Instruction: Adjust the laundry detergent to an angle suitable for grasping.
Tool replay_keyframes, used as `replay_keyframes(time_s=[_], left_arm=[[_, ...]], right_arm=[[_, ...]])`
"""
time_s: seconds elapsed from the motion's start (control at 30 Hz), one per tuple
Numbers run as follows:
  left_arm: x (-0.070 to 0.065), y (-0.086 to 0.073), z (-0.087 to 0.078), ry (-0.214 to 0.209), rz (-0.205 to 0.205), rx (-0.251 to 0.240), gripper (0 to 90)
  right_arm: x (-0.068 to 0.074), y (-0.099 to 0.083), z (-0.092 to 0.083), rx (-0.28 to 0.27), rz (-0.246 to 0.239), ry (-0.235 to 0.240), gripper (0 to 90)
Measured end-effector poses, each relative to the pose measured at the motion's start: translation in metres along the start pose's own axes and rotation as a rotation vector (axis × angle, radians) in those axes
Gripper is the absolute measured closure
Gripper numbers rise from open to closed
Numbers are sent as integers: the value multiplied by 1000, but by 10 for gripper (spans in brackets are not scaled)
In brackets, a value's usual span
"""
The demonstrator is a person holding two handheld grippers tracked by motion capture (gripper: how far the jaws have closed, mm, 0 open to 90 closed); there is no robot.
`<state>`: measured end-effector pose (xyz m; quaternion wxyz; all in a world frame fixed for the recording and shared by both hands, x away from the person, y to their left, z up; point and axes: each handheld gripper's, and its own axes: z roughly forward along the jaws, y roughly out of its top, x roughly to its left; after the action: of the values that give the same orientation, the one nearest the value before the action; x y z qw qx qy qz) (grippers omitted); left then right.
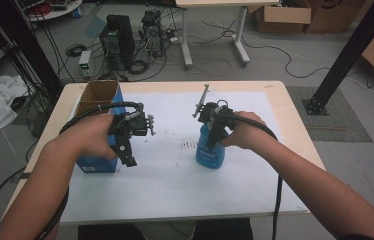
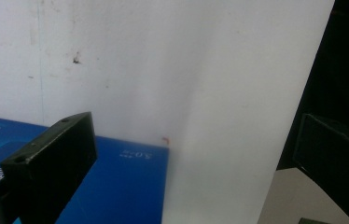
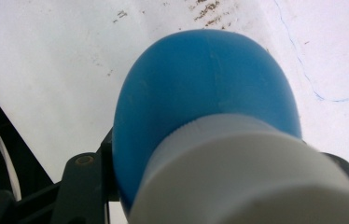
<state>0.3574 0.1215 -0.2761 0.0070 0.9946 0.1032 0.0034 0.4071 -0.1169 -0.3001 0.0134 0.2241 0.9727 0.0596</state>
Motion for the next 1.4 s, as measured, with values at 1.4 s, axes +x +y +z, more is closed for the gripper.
replay_keyframes(time_s=[1.4], left_arm=[[1, 1, 0, -1, -6, 18, 1]], right_arm=[[-2, -5, -14, -38, -39, 62, 188]])
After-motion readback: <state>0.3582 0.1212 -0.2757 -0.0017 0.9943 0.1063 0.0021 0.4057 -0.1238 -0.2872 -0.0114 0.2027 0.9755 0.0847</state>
